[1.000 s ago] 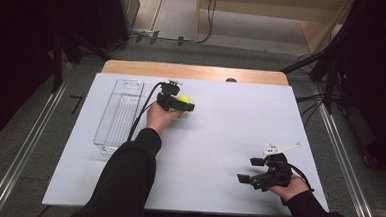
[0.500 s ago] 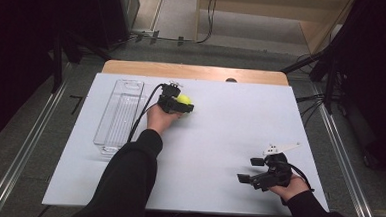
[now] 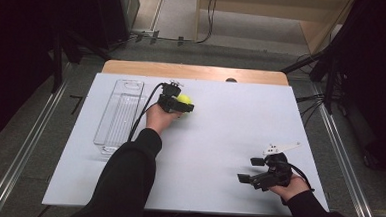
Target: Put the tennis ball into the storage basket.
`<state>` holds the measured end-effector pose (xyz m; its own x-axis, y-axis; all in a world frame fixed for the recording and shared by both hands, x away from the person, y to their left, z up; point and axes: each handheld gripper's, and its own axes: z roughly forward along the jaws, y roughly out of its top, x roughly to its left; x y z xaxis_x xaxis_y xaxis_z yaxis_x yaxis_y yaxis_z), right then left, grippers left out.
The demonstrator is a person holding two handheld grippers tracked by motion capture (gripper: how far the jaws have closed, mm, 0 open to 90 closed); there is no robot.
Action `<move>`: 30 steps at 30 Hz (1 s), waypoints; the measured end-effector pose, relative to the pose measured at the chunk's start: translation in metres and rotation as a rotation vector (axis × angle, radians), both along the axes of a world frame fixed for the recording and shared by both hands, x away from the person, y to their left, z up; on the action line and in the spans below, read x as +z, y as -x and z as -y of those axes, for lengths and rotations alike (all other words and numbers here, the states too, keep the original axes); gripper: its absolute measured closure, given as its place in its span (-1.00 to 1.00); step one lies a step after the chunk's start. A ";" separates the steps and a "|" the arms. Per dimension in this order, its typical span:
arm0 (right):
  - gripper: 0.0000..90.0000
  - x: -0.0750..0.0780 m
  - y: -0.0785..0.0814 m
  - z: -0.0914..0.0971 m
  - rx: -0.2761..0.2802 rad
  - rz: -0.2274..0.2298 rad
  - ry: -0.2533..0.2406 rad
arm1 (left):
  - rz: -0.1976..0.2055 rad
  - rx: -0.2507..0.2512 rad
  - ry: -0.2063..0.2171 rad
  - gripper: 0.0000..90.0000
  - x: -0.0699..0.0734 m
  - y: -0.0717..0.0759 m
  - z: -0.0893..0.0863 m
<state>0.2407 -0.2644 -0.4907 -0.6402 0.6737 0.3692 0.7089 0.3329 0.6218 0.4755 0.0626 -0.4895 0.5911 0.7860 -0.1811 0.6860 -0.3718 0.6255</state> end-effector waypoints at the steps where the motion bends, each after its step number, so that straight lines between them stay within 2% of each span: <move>1: -0.86 0.000 0.000 0.000 -0.001 0.000 0.000 | -0.012 0.002 0.011 -0.42 0.004 0.001 0.000; 5: -0.86 0.000 0.000 0.000 0.002 0.001 0.002 | -0.020 -0.001 0.024 -0.42 0.009 0.003 -0.001; 8: -0.86 0.000 0.000 0.000 0.002 0.000 0.003 | -0.047 -0.021 0.036 -0.42 0.013 0.005 -0.002; 13: -0.86 0.000 0.000 0.000 0.002 0.001 0.004 | -0.041 -0.046 0.027 -0.42 0.018 0.010 0.000; 17: -0.86 0.000 0.000 0.000 0.001 0.000 0.004 | -0.063 -0.068 0.019 -0.42 0.022 0.014 0.000; 20: -0.86 0.000 0.000 0.000 0.002 0.000 0.004 | -0.062 -0.080 0.043 -0.42 0.027 0.019 -0.002; 30: -0.86 0.000 0.000 -0.001 0.003 0.001 0.006 | -0.084 -0.115 0.058 -0.42 0.036 0.030 -0.004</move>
